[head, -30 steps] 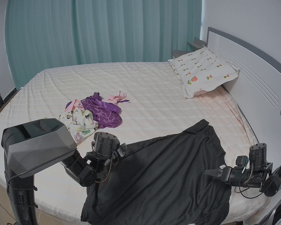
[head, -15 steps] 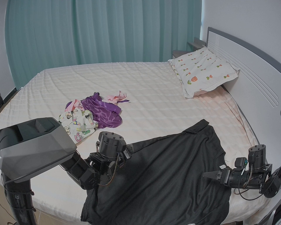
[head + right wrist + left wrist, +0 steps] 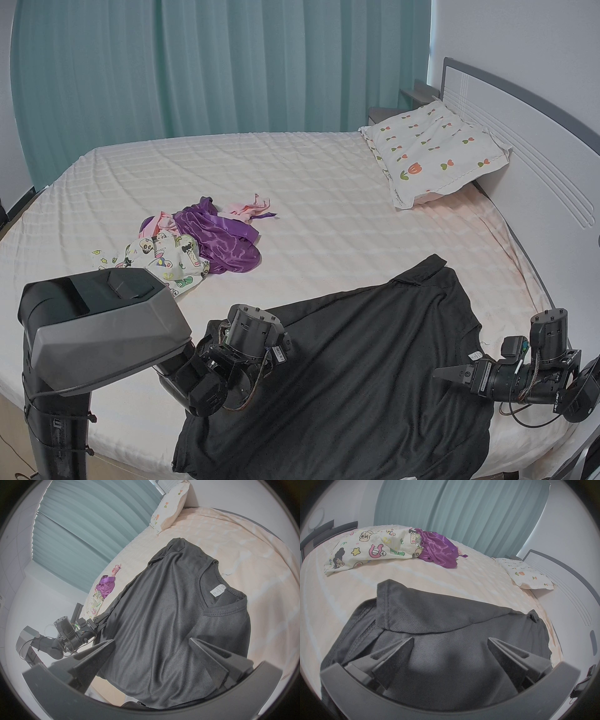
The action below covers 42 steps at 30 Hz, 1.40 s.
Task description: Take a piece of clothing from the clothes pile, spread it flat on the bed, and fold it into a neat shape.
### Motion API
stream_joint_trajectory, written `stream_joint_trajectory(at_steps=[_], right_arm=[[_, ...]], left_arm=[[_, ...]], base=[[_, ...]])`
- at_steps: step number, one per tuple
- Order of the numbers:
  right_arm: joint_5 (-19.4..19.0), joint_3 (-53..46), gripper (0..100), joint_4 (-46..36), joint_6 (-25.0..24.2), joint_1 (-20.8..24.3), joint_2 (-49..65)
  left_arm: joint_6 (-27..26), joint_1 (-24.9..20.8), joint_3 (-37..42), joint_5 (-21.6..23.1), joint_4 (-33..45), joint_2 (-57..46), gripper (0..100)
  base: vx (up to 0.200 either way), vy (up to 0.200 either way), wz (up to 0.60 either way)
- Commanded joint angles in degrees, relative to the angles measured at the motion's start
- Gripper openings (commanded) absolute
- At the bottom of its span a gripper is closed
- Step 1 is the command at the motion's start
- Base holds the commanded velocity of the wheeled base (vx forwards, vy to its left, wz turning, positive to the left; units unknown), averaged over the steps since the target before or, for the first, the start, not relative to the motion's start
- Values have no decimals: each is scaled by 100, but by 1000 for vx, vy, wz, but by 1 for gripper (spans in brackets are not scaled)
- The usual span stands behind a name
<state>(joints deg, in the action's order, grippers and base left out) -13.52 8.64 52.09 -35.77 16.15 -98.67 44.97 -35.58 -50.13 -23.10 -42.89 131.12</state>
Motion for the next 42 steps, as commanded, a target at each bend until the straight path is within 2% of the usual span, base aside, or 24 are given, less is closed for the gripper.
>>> stream_joint_trajectory(at_steps=[1, 8, 15, 23, 33, 36, 42], right_arm=[[-2, -3, 100, 3, 0, 2, -12], [-10, -3, 100, 3, 0, 2, -21], [-2, -3, 100, 3, 26, 2, -161], [-2, -12, 100, 3, 17, 2, -232], [-10, -29, 100, 12, 8, -42, -223], [-2, -29, 100, 12, 8, -42, -214], [-2, -38, 100, 12, 8, -42, -214]], left_arm=[[-6, 60, -155, -1, -9, 238, 100], [-6, 913, -1008, -1, -44, 344, 100], [-15, 1388, -1755, -1, -9, 414, 100], [-314, 1950, -2862, -168, -18, 1170, 100], [-314, 1968, -2291, -63, 8, 757, 100], [-357, 1941, -1887, 420, 17, 432, 100], [-973, 1959, -1667, 544, -36, 388, 100]], base=[[0, 0, 0], [0, 0, 0], [0, 0, 0], [0, 0, 0], [0, 0, 0], [0, 0, 0], [0, 0, 0]])
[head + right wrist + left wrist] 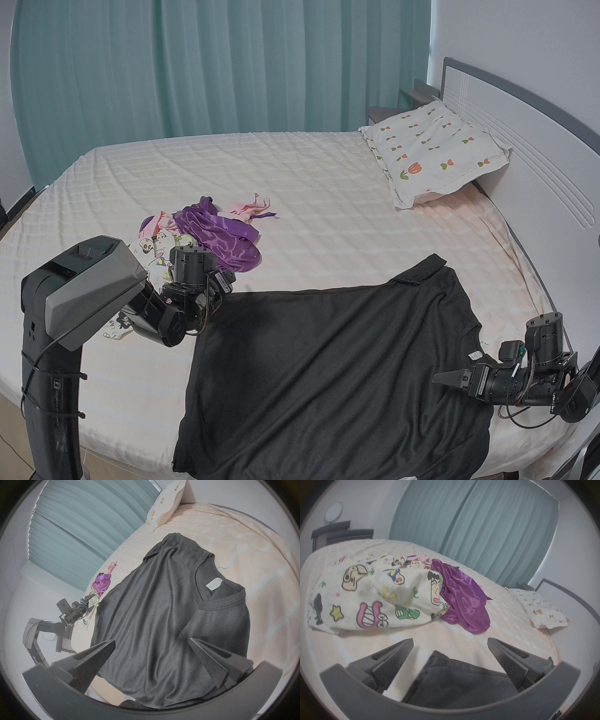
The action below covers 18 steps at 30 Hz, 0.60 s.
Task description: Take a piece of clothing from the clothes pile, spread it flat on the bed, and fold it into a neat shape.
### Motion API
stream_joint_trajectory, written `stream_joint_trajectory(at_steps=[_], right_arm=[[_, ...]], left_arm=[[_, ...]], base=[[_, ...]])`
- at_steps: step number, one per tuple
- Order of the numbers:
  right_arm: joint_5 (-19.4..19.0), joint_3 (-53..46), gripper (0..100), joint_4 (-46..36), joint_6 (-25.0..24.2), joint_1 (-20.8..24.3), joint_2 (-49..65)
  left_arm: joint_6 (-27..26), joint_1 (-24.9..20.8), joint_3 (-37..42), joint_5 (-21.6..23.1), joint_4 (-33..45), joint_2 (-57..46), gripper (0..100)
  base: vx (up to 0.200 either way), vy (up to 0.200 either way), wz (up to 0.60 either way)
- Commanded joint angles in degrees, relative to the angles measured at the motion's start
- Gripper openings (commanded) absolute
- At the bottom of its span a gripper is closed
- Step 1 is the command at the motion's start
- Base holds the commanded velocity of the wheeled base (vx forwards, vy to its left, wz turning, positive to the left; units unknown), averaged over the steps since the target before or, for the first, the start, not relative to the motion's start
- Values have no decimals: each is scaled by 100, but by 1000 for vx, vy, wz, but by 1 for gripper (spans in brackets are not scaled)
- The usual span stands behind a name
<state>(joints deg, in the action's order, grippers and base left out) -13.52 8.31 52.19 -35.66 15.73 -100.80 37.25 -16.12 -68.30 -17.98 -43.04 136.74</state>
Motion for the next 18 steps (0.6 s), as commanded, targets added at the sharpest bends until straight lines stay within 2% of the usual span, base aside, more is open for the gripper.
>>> stream_joint_trajectory(at_steps=[1, 9, 18], right_arm=[[-2, -5, 100, 2, 6, 1, -1], [7, -5, 100, 2, -3, 1, -9], [25, -5, 100, 11, -11, -8, 8]], left_arm=[[-271, 12, 195, 58, 15, -165, 100], [-544, 12, 151, 128, 24, 72, 100], [-588, -6, -34, 172, 24, 327, 100]], base=[[0, 0, 0], [0, 0, 0], [0, 0, 0]])
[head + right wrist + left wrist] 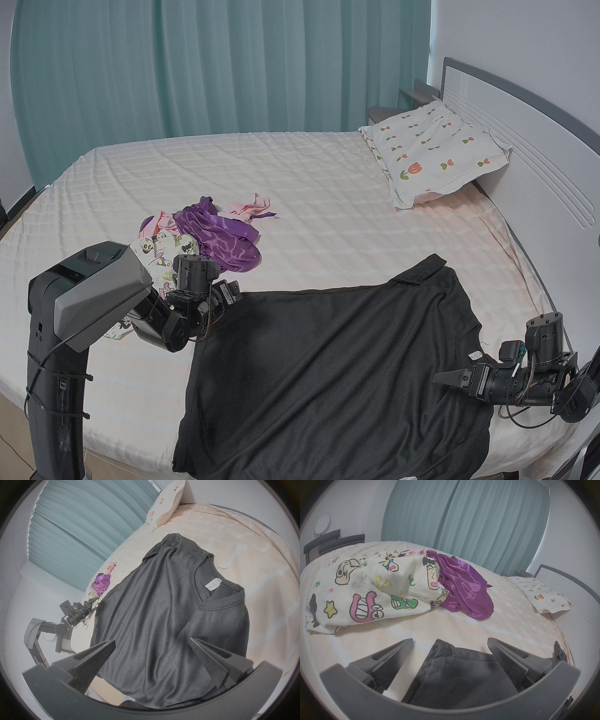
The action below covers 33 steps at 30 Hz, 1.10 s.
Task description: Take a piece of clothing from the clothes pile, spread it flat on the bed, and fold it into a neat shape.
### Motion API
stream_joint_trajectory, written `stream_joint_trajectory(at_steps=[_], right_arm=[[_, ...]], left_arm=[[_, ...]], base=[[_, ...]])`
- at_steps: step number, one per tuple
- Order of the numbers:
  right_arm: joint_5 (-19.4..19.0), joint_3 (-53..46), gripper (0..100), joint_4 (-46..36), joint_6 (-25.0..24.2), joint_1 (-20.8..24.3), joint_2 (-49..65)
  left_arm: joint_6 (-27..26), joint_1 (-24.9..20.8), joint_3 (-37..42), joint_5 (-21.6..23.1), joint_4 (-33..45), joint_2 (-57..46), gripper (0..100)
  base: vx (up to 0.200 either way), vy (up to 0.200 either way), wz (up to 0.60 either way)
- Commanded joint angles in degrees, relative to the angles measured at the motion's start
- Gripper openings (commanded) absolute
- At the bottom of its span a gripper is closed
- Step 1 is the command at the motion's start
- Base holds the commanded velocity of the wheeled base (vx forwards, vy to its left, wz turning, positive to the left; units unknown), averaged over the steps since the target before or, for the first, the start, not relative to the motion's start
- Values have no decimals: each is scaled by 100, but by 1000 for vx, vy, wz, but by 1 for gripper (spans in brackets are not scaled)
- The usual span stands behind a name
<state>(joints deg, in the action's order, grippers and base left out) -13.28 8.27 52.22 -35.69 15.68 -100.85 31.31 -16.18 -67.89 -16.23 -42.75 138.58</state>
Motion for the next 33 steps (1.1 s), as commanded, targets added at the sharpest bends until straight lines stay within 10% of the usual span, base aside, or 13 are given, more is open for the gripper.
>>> stream_joint_trajectory(at_steps=[1, 6, 7, 20, 33], right_arm=[[0, 0, 100, 7, -8, -3, 4], [0, 0, 100, 7, -8, -3, -5], [0, 0, 100, 7, -8, -3, -5], [9, 298, 100, 42, -43, -557, 66], [0, 659, 100, 69, -25, -1084, -259]], left_arm=[[7, 1, -110, -3, -5, 169, 100], [7, -8, -321, -21, -5, 336, 100], [16, -8, -330, -30, -5, 345, 0], [69, 150, -796, -663, -286, 310, 0], [157, 255, -453, -214, -198, -95, 0]], base=[[0, 0, 0], [0, 0, 0], [0, 0, 0], [0, 0, 0], [0, 0, 0]])
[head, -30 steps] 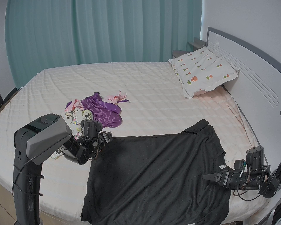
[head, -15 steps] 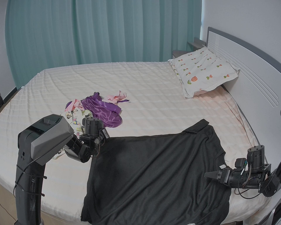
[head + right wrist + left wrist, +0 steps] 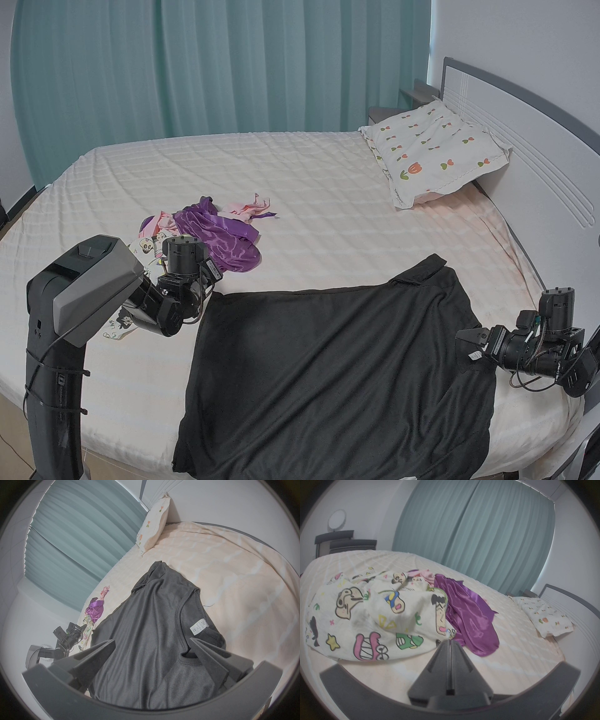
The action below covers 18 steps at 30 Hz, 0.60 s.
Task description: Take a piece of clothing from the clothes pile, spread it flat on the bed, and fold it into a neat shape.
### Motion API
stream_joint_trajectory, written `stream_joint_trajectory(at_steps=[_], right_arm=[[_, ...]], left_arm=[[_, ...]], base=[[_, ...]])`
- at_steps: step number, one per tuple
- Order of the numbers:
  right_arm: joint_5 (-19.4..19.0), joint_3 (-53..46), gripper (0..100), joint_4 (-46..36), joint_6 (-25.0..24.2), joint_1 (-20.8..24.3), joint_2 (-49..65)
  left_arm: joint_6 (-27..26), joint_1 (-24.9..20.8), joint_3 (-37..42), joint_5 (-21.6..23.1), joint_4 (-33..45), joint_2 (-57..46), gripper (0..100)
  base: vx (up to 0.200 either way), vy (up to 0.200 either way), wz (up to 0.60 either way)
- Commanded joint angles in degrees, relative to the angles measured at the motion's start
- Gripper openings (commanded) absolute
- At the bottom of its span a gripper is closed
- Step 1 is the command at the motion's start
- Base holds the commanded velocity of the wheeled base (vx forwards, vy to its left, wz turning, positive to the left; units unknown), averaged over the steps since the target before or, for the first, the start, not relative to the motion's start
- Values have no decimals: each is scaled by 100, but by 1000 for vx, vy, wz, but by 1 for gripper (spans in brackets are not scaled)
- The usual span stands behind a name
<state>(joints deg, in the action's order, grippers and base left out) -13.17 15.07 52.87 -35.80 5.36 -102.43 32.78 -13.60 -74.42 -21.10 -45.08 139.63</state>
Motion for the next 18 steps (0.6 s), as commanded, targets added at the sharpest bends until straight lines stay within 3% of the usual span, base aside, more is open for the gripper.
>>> stream_joint_trajectory(at_steps=[1, 3, 4, 8, 9, 14, 18], right_arm=[[-28, -39, 100, 4, -32, -44, -85], [-46, -92, 100, 4, -32, -53, -76], [-46, -162, 100, 4, -32, -53, -85], [-55, -241, 100, 13, -32, -53, -93], [-55, -250, 100, 13, -32, -53, -93], [-178, -285, 100, 13, -23, -44, -93], [-204, -320, 100, 13, -14, -44, -102]], left_arm=[[18, 7, 244, 449, 96, -243, 0], [18, 16, 288, 757, 245, -340, 0], [27, 42, 279, 1143, 500, -489, 0], [18, 130, 218, 1486, 966, -683, 0], [9, 139, 218, 1513, 1019, -674, 100], [-44, 139, 270, 1574, 1001, -621, 100], [-26, 139, 314, 1987, 1036, -613, 100]], base=[[0, 0, 0], [0, 0, 0], [0, 0, 0], [0, 0, 0], [0, 0, 0], [0, 0, 0], [0, 0, 0]])
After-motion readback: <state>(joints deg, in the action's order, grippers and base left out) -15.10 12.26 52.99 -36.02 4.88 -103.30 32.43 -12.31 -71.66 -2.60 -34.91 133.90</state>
